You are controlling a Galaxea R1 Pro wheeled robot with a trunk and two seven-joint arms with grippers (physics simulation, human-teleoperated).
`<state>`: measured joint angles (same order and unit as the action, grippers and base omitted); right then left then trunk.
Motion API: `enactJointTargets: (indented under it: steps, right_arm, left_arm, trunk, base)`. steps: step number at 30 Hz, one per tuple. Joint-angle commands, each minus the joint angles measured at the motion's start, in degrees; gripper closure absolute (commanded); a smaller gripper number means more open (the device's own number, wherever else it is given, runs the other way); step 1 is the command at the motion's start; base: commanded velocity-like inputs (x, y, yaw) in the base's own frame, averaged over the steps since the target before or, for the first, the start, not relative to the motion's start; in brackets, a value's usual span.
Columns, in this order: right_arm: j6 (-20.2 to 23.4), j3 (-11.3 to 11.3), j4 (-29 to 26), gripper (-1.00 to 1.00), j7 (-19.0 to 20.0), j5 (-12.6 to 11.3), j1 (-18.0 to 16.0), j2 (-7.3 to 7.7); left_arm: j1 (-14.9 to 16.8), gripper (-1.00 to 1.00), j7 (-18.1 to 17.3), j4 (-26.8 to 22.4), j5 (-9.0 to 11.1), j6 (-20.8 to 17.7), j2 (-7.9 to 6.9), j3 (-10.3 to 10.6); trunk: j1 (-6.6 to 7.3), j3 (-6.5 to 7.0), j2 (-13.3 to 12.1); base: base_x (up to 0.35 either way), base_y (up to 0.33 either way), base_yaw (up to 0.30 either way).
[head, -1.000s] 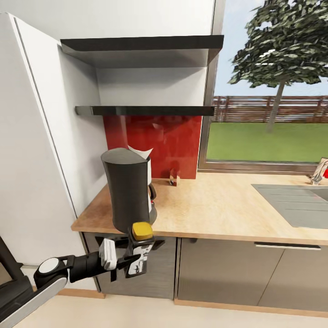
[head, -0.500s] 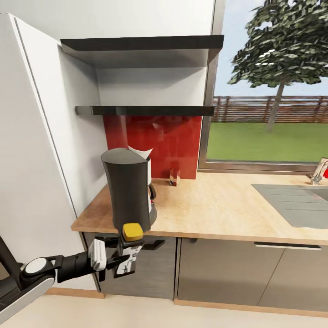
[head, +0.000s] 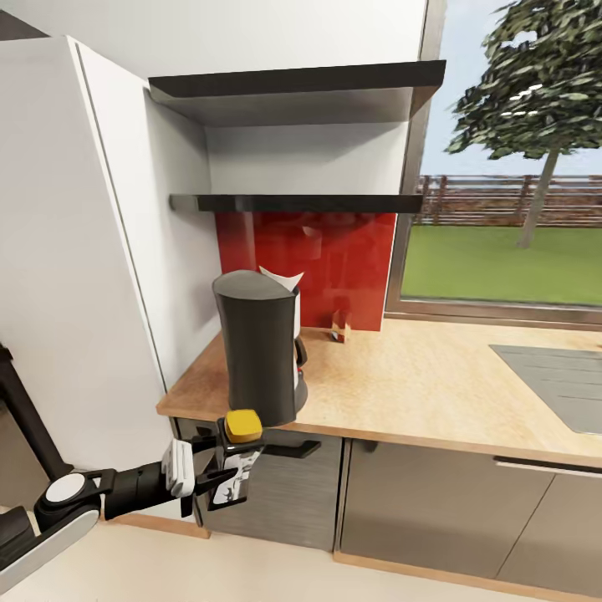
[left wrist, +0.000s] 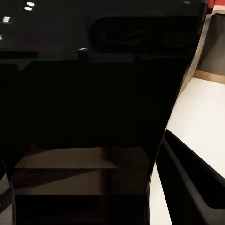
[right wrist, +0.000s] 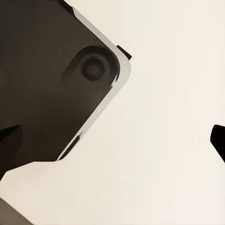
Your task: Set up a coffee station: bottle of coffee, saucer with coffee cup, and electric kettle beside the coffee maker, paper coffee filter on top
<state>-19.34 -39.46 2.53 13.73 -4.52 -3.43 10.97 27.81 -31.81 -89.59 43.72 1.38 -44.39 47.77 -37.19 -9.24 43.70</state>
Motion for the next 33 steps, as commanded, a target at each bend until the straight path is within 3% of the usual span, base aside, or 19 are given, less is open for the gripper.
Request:
enactJointTargets:
  steps: [1,9,18,24,32,33]
  right_arm:
    - [-0.35,-0.27,0.18,-1.00,0.33,-0.49,-0.08,-0.03]
    - [-0.35,-0.27,0.20,-1.00,0.33,-0.49,-0.08,-0.03]
    - [-0.35,-0.27,0.14,-1.00,0.33,-0.49,-0.08,-0.03]
    - [-0.35,-0.27,0.11,-1.00,0.33,-0.49,-0.09,0.00]
    - [-0.35,-0.27,0.11,-1.00,0.33,-0.49,-0.14,0.01]
    - [-0.35,-0.27,0.11,-1.00,0.33,-0.49,-0.16,0.01]
  left_arm:
    - [0.14,1.00,-0.02,0.03,0.33,0.20,-0.04,0.22]
    - [0.07,1.00,0.01,0.03,0.33,0.20,0.00,0.24]
    - [0.05,1.00,0.07,0.03,0.38,0.20,0.06,0.24]
    - [0.05,1.00,0.22,0.00,0.40,0.20,0.82,-0.20]
    - [0.05,1.00,0.67,0.08,0.40,0.22,1.52,-2.84]
    - [0.05,1.00,1.33,0.10,0.41,0.25,1.59,-4.58]
  trunk:
    - [-0.01,-0.09,0.08]
    - [-0.01,-0.09,0.08]
    - [-0.01,-0.09,0.08]
    - [-0.01,-0.09,0.08]
    - [-0.01,-0.09,0.08]
    - [-0.01,-0.09,0.08]
  base:
    - [0.000,0.000,0.030]
    - [0.000,0.000,0.030]
    - [0.000,0.000,0.179]
    - [0.000,0.000,0.037]
    - [0.000,0.000,0.003]
    - [0.000,0.000,0.000]
